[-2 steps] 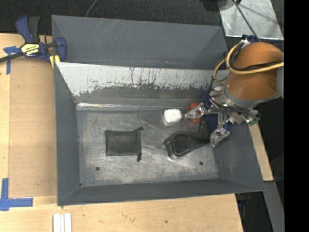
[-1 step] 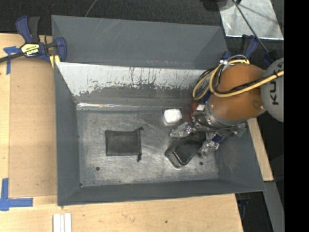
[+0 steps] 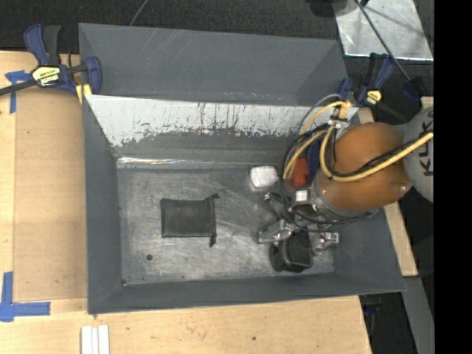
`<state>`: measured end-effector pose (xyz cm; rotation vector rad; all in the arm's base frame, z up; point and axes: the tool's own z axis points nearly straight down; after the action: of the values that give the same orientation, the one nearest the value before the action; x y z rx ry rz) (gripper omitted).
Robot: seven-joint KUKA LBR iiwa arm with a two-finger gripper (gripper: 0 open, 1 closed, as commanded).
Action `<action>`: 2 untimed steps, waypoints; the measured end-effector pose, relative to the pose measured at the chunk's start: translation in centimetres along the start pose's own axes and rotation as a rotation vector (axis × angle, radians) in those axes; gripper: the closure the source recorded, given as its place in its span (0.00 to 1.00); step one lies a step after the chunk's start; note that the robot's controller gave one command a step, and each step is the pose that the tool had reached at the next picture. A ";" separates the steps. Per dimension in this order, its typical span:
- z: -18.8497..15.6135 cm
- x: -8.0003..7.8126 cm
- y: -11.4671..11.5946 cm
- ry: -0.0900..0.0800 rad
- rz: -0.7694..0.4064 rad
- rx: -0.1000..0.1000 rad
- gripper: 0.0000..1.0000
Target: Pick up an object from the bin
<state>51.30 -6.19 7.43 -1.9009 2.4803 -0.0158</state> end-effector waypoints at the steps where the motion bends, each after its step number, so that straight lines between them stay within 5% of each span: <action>1: 0.0 0.0 -0.1 -0.001 0.003 0.001 1.00; 2: -5.7 -0.1 -0.2 0.005 0.004 -0.015 1.00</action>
Offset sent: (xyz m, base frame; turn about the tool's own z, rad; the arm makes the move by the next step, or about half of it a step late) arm 0.0000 0.0000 0.0000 0.0000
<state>51.43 -6.17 13.16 -1.9037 2.4950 -0.0022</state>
